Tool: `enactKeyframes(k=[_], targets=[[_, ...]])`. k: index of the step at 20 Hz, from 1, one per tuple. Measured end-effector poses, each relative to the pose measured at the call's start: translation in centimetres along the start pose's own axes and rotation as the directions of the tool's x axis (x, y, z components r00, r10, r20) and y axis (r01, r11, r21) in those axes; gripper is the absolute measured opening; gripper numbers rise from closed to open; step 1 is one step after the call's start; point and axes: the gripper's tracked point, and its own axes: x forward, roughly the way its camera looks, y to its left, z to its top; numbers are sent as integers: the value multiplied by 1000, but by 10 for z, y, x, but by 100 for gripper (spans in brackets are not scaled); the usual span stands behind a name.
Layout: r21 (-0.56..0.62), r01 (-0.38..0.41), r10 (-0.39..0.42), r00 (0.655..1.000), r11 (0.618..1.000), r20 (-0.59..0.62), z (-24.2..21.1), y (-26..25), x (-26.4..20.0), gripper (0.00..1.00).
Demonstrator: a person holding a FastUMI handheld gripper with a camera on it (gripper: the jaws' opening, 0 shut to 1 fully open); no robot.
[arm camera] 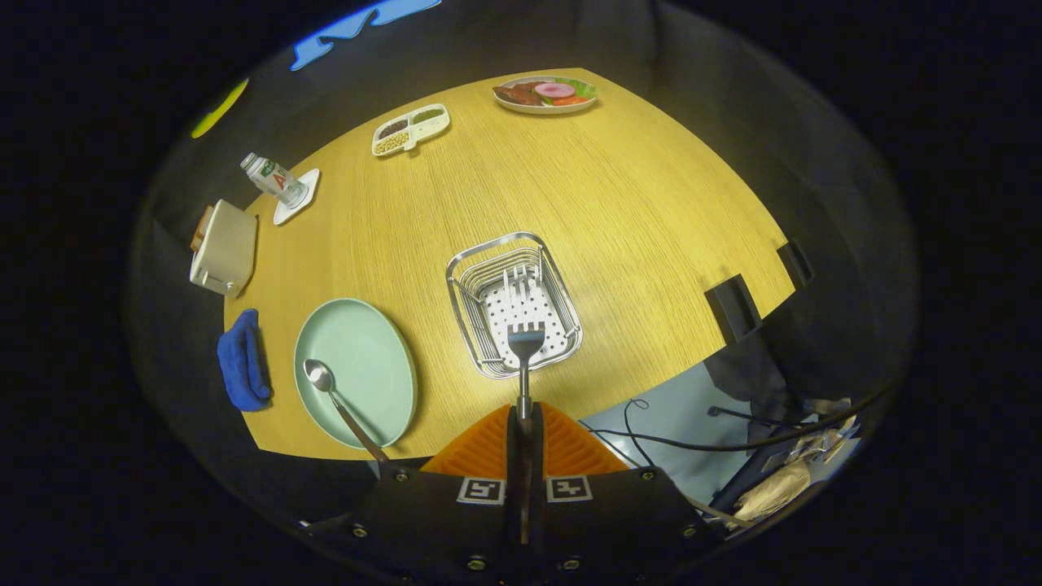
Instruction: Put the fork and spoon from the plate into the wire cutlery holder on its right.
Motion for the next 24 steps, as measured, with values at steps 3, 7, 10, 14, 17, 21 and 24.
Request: enactKeyframes(k=[3, 7, 10, 14, 17, 21, 24], targets=[[5, -2, 2, 1000, 1000, 4, 7, 0, 1, 6], [17, -11, 11, 999, 1000, 36, 19, 2, -4, 10], [23, -8, 7, 999, 1000, 43, 24, 0, -6, 10], [-2, 16, -16, 997, 1000, 80, 30, -1, -9, 32], [-12, 45, -44, 992, 999, 118, 37, -6, -14, 38], [6, 33, -34, 985, 999, 168, 47, -6, -24, 38], [9, 34, -35, 979, 999, 203, 55, -7, -33, 38]])
